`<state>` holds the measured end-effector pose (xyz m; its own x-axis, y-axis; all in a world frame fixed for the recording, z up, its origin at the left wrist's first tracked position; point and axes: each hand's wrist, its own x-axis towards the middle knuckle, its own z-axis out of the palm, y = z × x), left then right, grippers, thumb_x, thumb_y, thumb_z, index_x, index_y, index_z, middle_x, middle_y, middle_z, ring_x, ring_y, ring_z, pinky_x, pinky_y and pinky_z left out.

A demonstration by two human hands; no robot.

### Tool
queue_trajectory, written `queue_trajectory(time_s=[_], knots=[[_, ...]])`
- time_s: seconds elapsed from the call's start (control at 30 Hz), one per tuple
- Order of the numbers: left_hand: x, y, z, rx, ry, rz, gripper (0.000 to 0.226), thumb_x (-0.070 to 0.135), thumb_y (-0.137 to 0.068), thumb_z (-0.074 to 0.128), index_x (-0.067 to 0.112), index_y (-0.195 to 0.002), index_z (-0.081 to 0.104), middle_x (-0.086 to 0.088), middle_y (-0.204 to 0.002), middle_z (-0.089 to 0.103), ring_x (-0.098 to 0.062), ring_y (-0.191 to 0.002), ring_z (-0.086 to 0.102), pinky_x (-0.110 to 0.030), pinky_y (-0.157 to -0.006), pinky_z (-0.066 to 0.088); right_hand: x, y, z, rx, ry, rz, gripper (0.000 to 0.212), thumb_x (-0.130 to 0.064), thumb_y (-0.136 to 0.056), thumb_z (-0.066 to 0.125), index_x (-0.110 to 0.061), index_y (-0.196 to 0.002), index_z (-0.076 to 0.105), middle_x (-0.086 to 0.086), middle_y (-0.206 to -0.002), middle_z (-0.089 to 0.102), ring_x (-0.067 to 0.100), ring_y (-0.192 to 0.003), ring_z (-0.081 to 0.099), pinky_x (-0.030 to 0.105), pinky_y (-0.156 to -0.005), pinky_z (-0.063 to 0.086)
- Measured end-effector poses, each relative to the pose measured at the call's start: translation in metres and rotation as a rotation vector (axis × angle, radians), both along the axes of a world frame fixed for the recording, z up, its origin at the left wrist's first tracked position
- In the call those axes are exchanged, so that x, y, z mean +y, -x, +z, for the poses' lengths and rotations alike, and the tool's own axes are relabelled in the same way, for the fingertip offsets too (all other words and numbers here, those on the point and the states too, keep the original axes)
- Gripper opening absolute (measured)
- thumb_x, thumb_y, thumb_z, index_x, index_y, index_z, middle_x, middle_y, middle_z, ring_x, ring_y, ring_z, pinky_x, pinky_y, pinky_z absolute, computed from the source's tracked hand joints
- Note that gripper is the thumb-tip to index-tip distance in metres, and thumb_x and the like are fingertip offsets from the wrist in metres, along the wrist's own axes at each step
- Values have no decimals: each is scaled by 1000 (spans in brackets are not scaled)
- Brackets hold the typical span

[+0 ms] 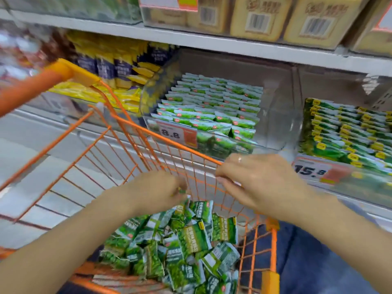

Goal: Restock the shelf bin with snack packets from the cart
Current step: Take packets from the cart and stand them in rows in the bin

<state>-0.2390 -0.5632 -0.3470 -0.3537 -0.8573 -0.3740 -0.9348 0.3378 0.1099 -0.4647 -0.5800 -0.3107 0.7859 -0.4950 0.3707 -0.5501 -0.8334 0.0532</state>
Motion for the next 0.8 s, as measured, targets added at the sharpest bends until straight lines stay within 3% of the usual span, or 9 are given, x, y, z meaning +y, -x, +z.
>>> queue_trajectory(time_s=[0.07, 0.13, 0.23, 0.3, 0.4, 0.43, 0.57, 0.7, 0.8], knots=[[5, -26, -14, -204, -130, 47, 40, 41, -100, 43, 21, -133, 50, -3, -122, 61, -23, -110, 58, -33, -86, 49, 5, -31, -11, 233, -165, 36, 31, -33, -96, 35, -21, -101, 64, -2, -93, 63, 21, -78, 65, 32, -51, 45], [4, -49, -28, -295, -228, 100, 38, 37, -99, 47, 13, -126, 56, -10, -118, 62, -27, -104, 59, -35, -82, 48, 3, -60, -29, 532, -302, 11, 28, -31, -100, 38, -18, -118, 55, 2, -109, 59, 25, -97, 61, 33, -62, 40], [-4, -67, -39, -208, -296, 190, 29, 34, -96, 50, 8, -95, 63, -14, -94, 61, -27, -80, 54, -34, -70, 43, -2, -106, -56, 794, -401, 35, 15, -16, -95, 49, -8, -104, 58, 5, -88, 55, 29, -87, 60, 30, -54, 37], [-8, -65, -41, -180, -233, 233, 28, 31, -97, 47, 9, -105, 62, -12, -103, 61, -26, -87, 55, -34, -71, 42, -5, -131, -83, 853, -376, 115, 15, -7, -92, 50, -8, -106, 57, 6, -88, 56, 28, -87, 59, 31, -51, 36], [-7, -54, -43, -212, -184, 235, 34, 30, -100, 43, 12, -127, 53, -10, -123, 57, -27, -105, 57, -34, -73, 42, -6, -149, -125, 920, -260, 233, 38, -9, -96, 48, -9, -134, 43, 12, -117, 57, 30, -106, 54, 35, -64, 41], [-5, -51, -45, -221, -212, 225, 34, 29, -101, 42, 11, -128, 52, -11, -121, 56, -27, -102, 57, -33, -71, 41, -5, -150, -136, 921, -214, 266, 45, -12, -97, 47, -8, -139, 36, 15, -125, 53, 31, -110, 51, 37, -66, 40], [-5, -54, -52, -196, -306, 226, 26, 29, -101, 43, 8, -111, 56, -2, -82, 49, -18, -72, 47, -32, -66, 39, -5, -147, -156, 934, -191, 237, 59, -24, -100, 43, -11, -150, 14, 20, -145, 34, 34, -125, 39, 38, -74, 42], [-7, -65, -52, -148, -264, 279, 36, 34, -100, 43, 9, -123, 56, -5, -101, 55, -21, -87, 52, -33, -74, 45, -2, -151, -150, 922, -229, 246, 57, -10, -96, 50, -9, -146, 23, 24, -146, 31, 36, -125, 41, 41, -75, 43], [-8, -70, -48, -139, -125, 327, 36, 36, -100, 41, 13, -121, 58, -4, -113, 62, -25, -99, 59, -33, -72, 45, -7, -151, -139, 877, -297, 230, 46, -13, -95, 48, -9, -139, 36, 18, -124, 51, 32, -103, 54, 38, -63, 38]])
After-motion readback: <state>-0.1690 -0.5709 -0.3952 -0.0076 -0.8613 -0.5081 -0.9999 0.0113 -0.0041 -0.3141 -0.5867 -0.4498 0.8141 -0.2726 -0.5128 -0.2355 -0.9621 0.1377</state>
